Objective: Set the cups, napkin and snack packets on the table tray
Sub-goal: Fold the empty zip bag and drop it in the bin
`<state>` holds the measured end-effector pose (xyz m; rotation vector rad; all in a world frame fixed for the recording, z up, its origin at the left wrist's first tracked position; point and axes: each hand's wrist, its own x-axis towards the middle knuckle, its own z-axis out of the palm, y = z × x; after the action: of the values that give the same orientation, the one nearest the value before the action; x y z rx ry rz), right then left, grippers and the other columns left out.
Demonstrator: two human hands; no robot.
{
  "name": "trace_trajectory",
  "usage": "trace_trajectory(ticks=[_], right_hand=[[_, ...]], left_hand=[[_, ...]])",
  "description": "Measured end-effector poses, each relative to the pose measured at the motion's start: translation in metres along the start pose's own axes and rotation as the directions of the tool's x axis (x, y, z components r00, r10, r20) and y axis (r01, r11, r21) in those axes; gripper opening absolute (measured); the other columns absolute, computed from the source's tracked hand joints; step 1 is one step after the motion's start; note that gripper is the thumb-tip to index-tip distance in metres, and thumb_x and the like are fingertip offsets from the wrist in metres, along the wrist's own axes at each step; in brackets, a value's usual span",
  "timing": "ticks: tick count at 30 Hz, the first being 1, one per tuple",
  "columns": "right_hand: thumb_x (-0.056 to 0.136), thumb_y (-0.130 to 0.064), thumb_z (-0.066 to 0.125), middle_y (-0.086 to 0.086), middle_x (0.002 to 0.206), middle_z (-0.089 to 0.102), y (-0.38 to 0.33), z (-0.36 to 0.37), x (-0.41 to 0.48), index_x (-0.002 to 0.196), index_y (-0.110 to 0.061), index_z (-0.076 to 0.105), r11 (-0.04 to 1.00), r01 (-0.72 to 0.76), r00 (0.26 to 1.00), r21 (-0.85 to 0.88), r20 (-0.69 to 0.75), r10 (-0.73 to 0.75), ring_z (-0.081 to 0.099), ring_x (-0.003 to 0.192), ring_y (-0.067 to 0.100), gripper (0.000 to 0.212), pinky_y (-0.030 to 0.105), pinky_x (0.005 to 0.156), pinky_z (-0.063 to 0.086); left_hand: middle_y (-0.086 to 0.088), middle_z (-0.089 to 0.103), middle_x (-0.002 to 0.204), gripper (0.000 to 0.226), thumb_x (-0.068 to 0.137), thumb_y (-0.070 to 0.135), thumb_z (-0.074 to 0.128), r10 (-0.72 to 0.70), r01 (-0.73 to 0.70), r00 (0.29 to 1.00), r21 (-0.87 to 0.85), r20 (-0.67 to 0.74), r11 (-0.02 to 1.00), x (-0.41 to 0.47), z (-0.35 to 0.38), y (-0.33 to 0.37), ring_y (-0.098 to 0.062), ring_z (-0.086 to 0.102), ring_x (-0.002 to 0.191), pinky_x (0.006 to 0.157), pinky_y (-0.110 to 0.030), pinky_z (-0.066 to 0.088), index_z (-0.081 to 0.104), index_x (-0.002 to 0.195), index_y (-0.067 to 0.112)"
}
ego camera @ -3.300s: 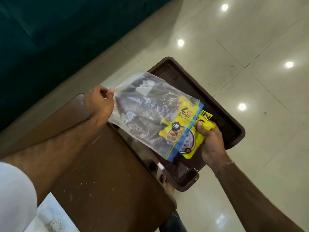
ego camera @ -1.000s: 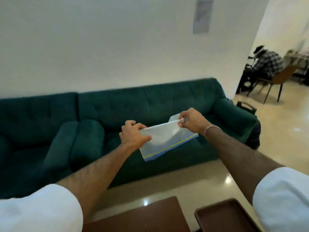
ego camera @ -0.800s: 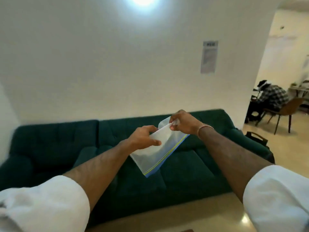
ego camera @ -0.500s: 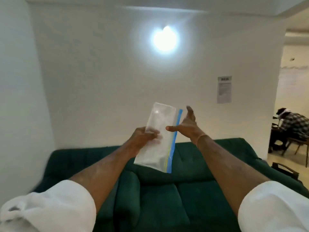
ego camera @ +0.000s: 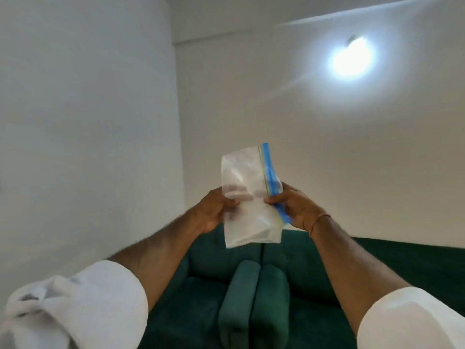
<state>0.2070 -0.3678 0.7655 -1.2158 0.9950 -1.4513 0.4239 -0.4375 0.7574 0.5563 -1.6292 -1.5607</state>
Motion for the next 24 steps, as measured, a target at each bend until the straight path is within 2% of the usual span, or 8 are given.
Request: trace_trajectory(ticks=[3, 5, 9, 12, 14, 16, 20, 24], right_hand=[[0.083, 0.019, 0.048, 0.021, 0.099, 0.069, 0.017, 0.038, 0.025, 0.113, 0.001, 0.065, 0.999, 0.015, 1.000, 0.043, 0.013, -0.015, 0.070, 0.071, 0.026, 0.039, 0.031, 0.057, 0.058], [0.092, 0.010, 0.044, 0.020, 0.090, 0.065, 0.030, 0.058, 0.037, 0.098, 0.003, 0.066, 0.996, -0.007, 1.000, 0.087, 0.001, 0.007, 0.065, 0.063, 0.024, 0.024, 0.029, 0.054, 0.055], [0.100, 0.001, 0.040, 0.014, 0.085, 0.067, 0.074, 0.122, 0.073, 0.090, 0.001, 0.066, 0.999, -0.046, 0.999, 0.010, 0.022, 0.046, 0.068, 0.066, 0.023, 0.028, 0.033, 0.060, 0.059], [0.095, 0.008, 0.039, 0.018, 0.090, 0.067, 0.112, 0.176, 0.099, 0.081, 0.000, 0.069, 0.982, -0.022, 0.999, -0.185, 0.026, 0.028, 0.065, 0.082, 0.035, 0.034, 0.048, 0.081, 0.057], [0.095, 0.008, 0.041, 0.014, 0.094, 0.072, 0.146, 0.220, 0.121, 0.084, -0.005, 0.075, 0.953, -0.005, 1.000, -0.302, 0.000, 0.006, 0.067, 0.092, 0.036, 0.038, 0.048, 0.089, 0.058], [0.095, 0.005, 0.050, 0.012, 0.107, 0.074, 0.183, 0.264, 0.143, 0.100, -0.006, 0.077, 0.930, -0.028, 1.000, -0.365, -0.022, 0.021, 0.068, 0.102, 0.032, 0.030, 0.043, 0.093, 0.057], [0.088, 0.010, 0.046, 0.008, 0.115, 0.073, 0.284, 0.357, 0.198, 0.106, -0.008, 0.077, 0.867, -0.105, 0.994, -0.488, -0.045, 0.095, 0.067, 0.106, 0.022, 0.040, 0.039, 0.099, 0.055], [0.085, 0.010, 0.042, 0.009, 0.118, 0.073, 0.413, 0.446, 0.233, 0.109, -0.003, 0.076, 0.776, -0.138, 0.987, -0.616, -0.025, 0.156, 0.067, 0.109, 0.021, 0.043, 0.036, 0.103, 0.052]], left_hand=[[-0.014, 0.073, 0.116, 0.046, 0.087, -0.016, 0.046, -0.016, 0.012, 0.994, -0.039, -0.109, 0.999, -0.014, -0.040, 0.004, -0.023, 0.072, 0.098, 0.074, -0.031, 0.059, 0.060, 0.124, 0.007], [-0.015, 0.072, 0.112, 0.047, 0.085, -0.018, 0.046, -0.033, 0.025, 0.981, -0.041, -0.192, 0.999, -0.025, -0.063, 0.006, -0.024, 0.073, 0.089, 0.067, -0.030, 0.058, 0.061, 0.125, 0.001], [-0.022, 0.066, 0.114, 0.039, 0.077, -0.003, 0.046, -0.096, 0.043, 0.931, -0.155, -0.352, 0.987, -0.049, -0.147, -0.007, -0.033, 0.066, 0.092, 0.072, -0.037, 0.058, 0.064, 0.110, -0.012], [-0.012, 0.070, 0.093, 0.024, 0.073, 0.020, 0.059, -0.172, 0.109, 0.920, -0.191, -0.353, 0.975, -0.074, -0.217, -0.031, -0.027, 0.068, 0.077, 0.072, -0.038, 0.057, 0.073, 0.081, 0.003], [-0.012, 0.070, 0.104, 0.028, 0.077, 0.023, 0.070, -0.224, 0.216, 0.919, -0.059, -0.324, 0.975, -0.093, -0.270, -0.052, -0.028, 0.067, 0.091, 0.082, -0.043, 0.056, 0.075, 0.098, 0.006], [-0.013, 0.065, 0.115, 0.025, 0.083, 0.008, 0.068, -0.252, 0.314, 0.912, 0.155, -0.323, 0.937, -0.106, -0.319, -0.078, -0.029, 0.063, 0.100, 0.088, -0.042, 0.054, 0.070, 0.108, 0.008], [0.008, 0.052, 0.122, 0.038, 0.077, 0.000, 0.078, -0.177, 0.414, 0.867, 0.477, -0.465, 0.775, -0.130, -0.412, -0.142, -0.018, 0.058, 0.102, 0.072, -0.021, 0.054, 0.064, 0.101, 0.026], [-0.005, 0.064, 0.112, 0.021, 0.094, 0.003, 0.056, -0.121, 0.455, 0.777, 0.420, -0.617, 0.785, -0.171, -0.510, -0.230, -0.021, 0.061, 0.100, 0.080, -0.028, 0.053, 0.067, 0.110, 0.011]])
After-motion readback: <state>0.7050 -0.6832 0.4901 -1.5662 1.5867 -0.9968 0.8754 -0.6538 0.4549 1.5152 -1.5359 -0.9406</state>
